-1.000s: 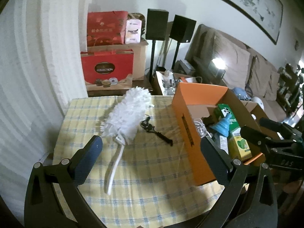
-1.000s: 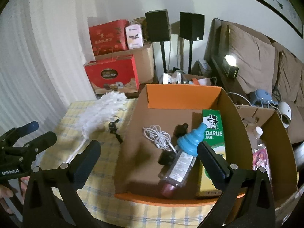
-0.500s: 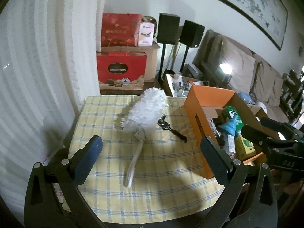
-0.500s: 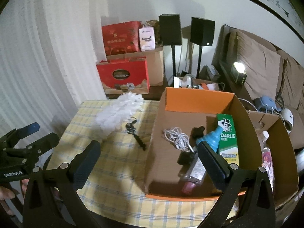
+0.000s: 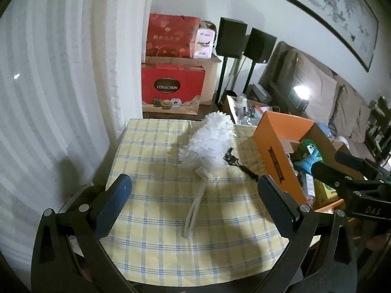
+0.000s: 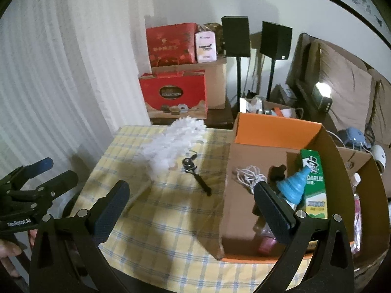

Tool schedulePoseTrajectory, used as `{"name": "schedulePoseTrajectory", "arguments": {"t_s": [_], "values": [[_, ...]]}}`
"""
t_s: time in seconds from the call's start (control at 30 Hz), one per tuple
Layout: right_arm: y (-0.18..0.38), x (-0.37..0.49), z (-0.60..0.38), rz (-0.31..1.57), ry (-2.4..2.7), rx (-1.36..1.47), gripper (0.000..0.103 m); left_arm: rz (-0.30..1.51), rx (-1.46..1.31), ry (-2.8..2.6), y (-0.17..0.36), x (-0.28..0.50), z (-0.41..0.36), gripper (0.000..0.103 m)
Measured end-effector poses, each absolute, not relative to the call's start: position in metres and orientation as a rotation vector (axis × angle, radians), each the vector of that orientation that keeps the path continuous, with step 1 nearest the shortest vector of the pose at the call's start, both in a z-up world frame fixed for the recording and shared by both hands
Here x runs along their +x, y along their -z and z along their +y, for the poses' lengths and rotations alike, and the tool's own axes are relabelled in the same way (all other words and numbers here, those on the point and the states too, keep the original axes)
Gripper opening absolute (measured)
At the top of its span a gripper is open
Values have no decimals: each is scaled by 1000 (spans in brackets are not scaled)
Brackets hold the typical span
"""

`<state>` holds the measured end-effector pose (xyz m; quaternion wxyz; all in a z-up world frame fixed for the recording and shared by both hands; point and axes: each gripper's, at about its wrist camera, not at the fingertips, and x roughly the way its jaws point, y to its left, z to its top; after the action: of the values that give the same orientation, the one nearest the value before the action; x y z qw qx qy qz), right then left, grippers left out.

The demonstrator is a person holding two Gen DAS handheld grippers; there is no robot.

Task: Organize objects
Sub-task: 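Withdraw both grippers from the orange box back over the table, then grasp the white feather duster handle with the left gripper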

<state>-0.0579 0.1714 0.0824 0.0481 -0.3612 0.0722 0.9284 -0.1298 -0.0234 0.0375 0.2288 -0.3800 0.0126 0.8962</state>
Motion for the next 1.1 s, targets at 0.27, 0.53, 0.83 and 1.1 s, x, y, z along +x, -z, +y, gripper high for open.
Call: {"name": "schedulePoseTrajectory", "arguments": {"t_s": [0.27, 0.53, 0.83, 1.1], "values": [[-76, -72, 167, 286, -2860, -1114, 103, 39, -1085, -2453, -21, -141, -30, 103], [-63, -93, 156, 278, -2871, -1159, 103, 36, -1146, -2413, 10, -151, -30, 103], [-43, -126, 150, 330, -2875, -1234, 103, 35, -1200, -2357, 40, -163, -24, 103], [-30, -151, 152, 384, -2874, -1288, 103, 25, -1238, -2312, 59, -175, -15, 103]]}}
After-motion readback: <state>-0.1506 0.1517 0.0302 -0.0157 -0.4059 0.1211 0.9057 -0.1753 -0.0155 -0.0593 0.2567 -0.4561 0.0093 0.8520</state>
